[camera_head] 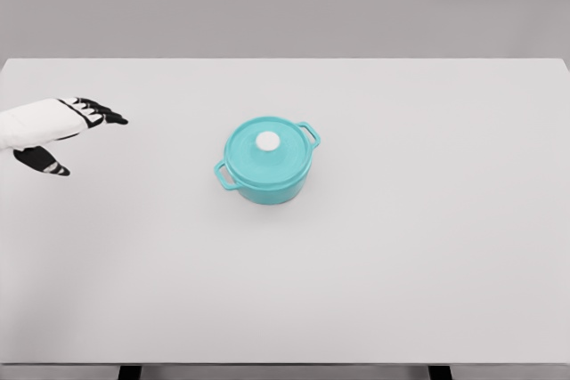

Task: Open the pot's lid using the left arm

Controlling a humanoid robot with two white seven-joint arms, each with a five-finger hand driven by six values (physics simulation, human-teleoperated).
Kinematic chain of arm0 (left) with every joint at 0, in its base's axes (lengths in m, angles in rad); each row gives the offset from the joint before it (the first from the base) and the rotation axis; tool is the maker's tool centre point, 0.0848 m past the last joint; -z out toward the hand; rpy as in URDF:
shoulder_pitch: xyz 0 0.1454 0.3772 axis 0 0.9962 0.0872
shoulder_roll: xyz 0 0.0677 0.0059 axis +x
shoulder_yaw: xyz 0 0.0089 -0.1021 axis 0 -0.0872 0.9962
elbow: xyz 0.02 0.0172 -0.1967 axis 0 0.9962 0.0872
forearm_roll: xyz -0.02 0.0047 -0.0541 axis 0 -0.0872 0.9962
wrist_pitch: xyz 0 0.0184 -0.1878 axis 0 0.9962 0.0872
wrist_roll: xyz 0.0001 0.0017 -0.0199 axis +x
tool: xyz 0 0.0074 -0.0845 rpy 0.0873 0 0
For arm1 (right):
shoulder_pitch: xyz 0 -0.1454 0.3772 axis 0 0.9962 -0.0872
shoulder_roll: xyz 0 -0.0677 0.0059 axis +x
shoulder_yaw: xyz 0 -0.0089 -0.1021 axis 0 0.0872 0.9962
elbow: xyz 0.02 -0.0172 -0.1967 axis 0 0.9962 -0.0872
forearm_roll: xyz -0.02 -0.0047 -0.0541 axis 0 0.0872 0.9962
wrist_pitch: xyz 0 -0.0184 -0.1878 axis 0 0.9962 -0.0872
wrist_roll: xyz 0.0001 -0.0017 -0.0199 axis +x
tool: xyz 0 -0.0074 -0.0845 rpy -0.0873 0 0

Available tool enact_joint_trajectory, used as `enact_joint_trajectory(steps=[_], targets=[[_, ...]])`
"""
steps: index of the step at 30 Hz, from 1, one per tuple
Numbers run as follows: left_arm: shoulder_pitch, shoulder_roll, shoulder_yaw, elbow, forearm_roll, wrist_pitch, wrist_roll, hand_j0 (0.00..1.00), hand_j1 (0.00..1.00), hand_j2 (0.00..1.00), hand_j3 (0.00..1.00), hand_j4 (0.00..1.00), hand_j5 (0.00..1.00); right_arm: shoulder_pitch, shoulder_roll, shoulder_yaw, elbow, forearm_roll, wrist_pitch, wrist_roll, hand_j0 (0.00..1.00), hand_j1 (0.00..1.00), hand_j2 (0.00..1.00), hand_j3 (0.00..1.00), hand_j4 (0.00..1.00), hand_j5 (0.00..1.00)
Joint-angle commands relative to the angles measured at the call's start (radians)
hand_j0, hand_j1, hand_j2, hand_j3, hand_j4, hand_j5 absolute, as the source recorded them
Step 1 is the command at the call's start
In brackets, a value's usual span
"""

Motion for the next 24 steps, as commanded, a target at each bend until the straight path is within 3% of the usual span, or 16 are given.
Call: enact_joint_trajectory(steps=[1,8,12,13,15,16,17,18,19,22,24], targets=[[0.0,-0.003,-0.002,0.0,0.004,0.003,0.0,1.0,1.0,1.0,1.0,1.0,1.0,0.0,0.0,0.0,0.0,-0.001,0.001,0.0,1.0,1.0,1.0,1.0,1.0,1.0],[-0.021,-0.032,-0.022,-0.014,-0.002,0.003,-0.02,1.0,1.0,1.0,1.0,1.0,1.0,0.018,0.0,0.003,0.002,0.002,0.001,0.002,1.0,1.0,1.0,1.0,1.0,1.0],[-0.05,-0.072,-0.042,-0.066,-0.011,0.003,-0.02,1.0,1.0,1.0,1.0,1.0,1.0,0.018,0.0,0.003,0.002,0.002,0.001,0.002,1.0,1.0,1.0,1.0,1.0,1.0],[-0.103,-0.071,-0.091,-0.078,-0.007,0.003,-0.02,1.0,1.0,1.0,1.0,1.0,1.0,0.018,0.0,0.003,0.002,0.002,0.001,0.002,1.0,1.0,1.0,1.0,1.0,1.0],[-0.224,-0.071,-0.201,-0.02,0.024,0.003,-0.02,1.0,1.0,1.0,1.0,1.0,1.0,0.018,0.0,0.003,0.002,0.002,0.001,0.002,1.0,1.0,1.0,1.0,1.0,1.0],[-0.34,-0.074,-0.347,0.019,0.024,0.003,-0.02,1.0,1.0,1.0,1.0,1.0,1.0,0.018,0.0,0.003,0.002,0.002,0.001,0.002,1.0,1.0,1.0,1.0,1.0,1.0],[-0.411,-0.072,-0.43,0.025,0.024,0.003,-0.02,1.0,1.0,1.0,1.0,1.0,1.0,0.018,0.0,0.003,0.002,0.002,0.001,0.002,1.0,1.0,1.0,1.0,1.0,1.0],[-0.439,-0.087,-0.486,0.026,0.024,0.003,-0.02,1.0,1.0,1.0,1.0,1.0,1.0,0.018,0.0,0.003,0.005,0.002,0.001,0.002,1.0,1.0,1.0,1.0,1.0,1.0],[-0.481,-0.171,-0.538,0.025,0.026,0.003,-0.02,1.0,1.0,1.0,1.0,1.0,1.0,0.018,0.0,0.003,0.002,0.002,0.001,0.0,1.0,1.0,1.0,1.0,1.0,1.0],[-0.505,-0.308,-0.539,0.026,0.029,0.003,-0.02,1.0,1.0,1.0,1.0,1.0,1.0,0.018,0.0,0.003,0.002,0.002,0.001,0.002,1.0,1.0,1.0,1.0,1.0,1.0],[-0.528,-0.318,-0.54,0.026,0.041,0.003,-0.02,1.0,1.0,1.0,1.0,1.0,1.0,0.018,0.0,0.003,0.005,0.002,0.001,0.002,1.0,1.0,1.0,1.0,1.0,1.0]])
